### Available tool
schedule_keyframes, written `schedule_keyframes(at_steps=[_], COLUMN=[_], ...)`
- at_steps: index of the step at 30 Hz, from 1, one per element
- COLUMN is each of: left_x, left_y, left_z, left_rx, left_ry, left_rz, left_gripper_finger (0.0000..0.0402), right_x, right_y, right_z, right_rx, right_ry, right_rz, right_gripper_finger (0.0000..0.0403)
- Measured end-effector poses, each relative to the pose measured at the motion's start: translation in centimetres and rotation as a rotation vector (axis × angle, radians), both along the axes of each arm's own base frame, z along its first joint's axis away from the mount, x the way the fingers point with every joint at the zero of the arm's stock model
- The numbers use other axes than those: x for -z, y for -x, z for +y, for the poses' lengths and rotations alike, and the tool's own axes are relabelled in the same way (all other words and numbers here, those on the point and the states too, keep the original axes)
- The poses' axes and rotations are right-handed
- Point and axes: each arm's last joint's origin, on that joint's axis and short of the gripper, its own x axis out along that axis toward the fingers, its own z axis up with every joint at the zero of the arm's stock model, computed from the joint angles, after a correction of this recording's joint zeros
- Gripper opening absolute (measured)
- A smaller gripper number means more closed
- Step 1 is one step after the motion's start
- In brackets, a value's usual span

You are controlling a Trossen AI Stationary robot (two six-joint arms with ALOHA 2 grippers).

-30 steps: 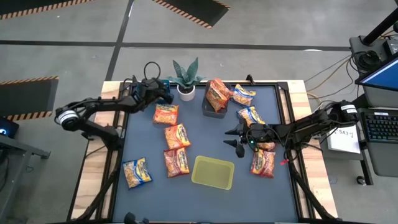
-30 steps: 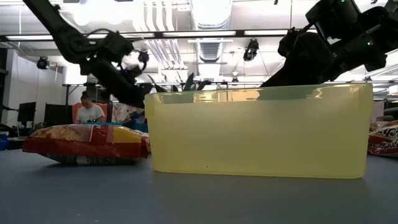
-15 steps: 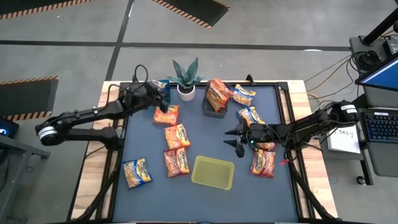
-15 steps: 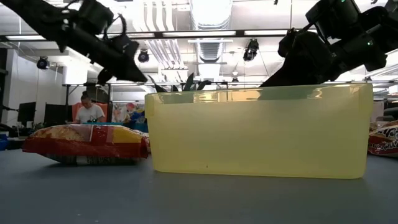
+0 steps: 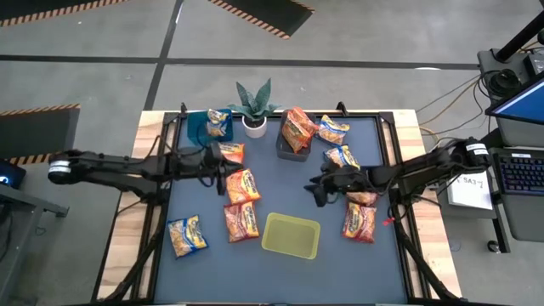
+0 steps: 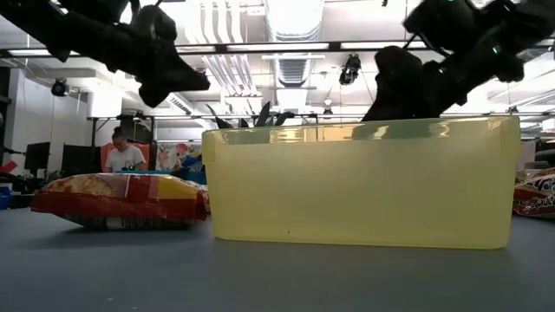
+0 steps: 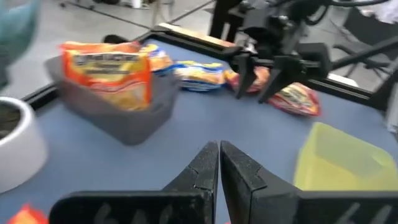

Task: Sort Maruchan noodles
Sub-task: Put the red bag into the yellow bin

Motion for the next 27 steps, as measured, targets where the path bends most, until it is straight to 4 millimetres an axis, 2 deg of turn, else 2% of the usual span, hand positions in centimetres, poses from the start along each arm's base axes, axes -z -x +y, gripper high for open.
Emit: schedule_keyframes(at_steps=[7, 11, 14, 20, 27], left_x=[-0.3, -0.2, 0.1, 0.8, 1.5], left_y=[-0.7, -0.9, -1.0, -1.6, -2.2], left_z=[-1.7, -2.3, -2.4, -2.4, -2.3], left_rx=[0.087, 0.114, 0.117, 0.123, 0.100], left_ry=[0.000, 0.001, 0.001, -0.024, -0.041], left_rz=[0.001, 0.012, 0.024, 0.057, 0.078], left_gripper_finger=[0.0000, 0.0000, 0.0000, 0.0000, 0.0000], right_x=[-3.3, -5.3, -5.9, -4.6, -2.2], right_y=[-0.4, 0.9, 2.0, 3.3, 2.6], right_z=[1.1, 1.6, 1.6, 1.4, 1.7], right_rx=[-0.073, -0.002, 0.072, 0.157, 0.163], right_ry=[-0.147, -0.220, -0.238, -0.230, -0.071], right_rz=[0.338, 0.566, 0.704, 0.845, 0.935], right_gripper_finger=[0.0205, 0.0205, 0.0205, 0.0205, 0.0205])
